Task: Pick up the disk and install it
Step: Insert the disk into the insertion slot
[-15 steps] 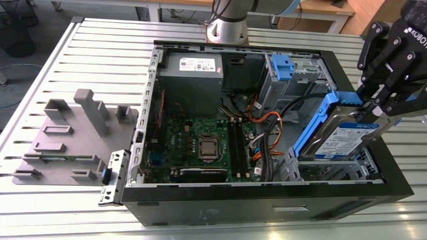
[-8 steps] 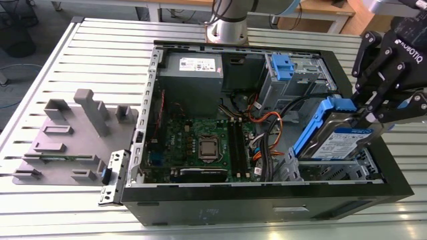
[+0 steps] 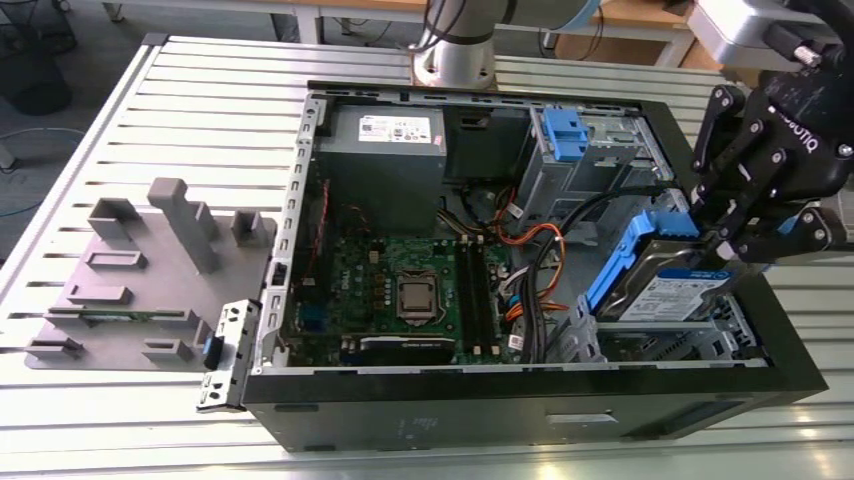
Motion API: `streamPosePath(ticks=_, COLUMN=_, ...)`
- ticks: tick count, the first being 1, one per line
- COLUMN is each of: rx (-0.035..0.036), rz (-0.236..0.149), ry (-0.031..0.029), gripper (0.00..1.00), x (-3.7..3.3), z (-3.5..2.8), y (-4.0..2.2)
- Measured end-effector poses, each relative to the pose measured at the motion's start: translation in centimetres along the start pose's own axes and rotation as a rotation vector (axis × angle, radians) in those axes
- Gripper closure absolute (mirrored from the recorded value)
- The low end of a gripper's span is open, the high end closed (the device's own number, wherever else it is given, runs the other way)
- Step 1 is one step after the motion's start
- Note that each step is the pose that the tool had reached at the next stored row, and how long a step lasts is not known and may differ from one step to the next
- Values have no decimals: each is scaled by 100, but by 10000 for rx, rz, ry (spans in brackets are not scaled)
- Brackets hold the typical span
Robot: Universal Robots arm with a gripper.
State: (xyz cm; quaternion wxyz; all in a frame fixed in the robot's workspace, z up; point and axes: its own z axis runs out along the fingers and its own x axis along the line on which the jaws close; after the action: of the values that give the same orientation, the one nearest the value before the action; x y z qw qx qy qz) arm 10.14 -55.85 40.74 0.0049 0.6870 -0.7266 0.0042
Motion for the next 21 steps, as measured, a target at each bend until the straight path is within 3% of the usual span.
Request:
streamPosePath(ticks=8, rx=0, rz=0, ry=0, gripper=65, x=3, z=145, y=0)
streamPosePath(ticks=14, rx=0, rz=0, ry=-1, gripper=65, x=2, z=159, y=0)
streamPosePath(ticks=21, rx=0, rz=0, ry=-1, gripper=65, x=1, z=281, y=-1)
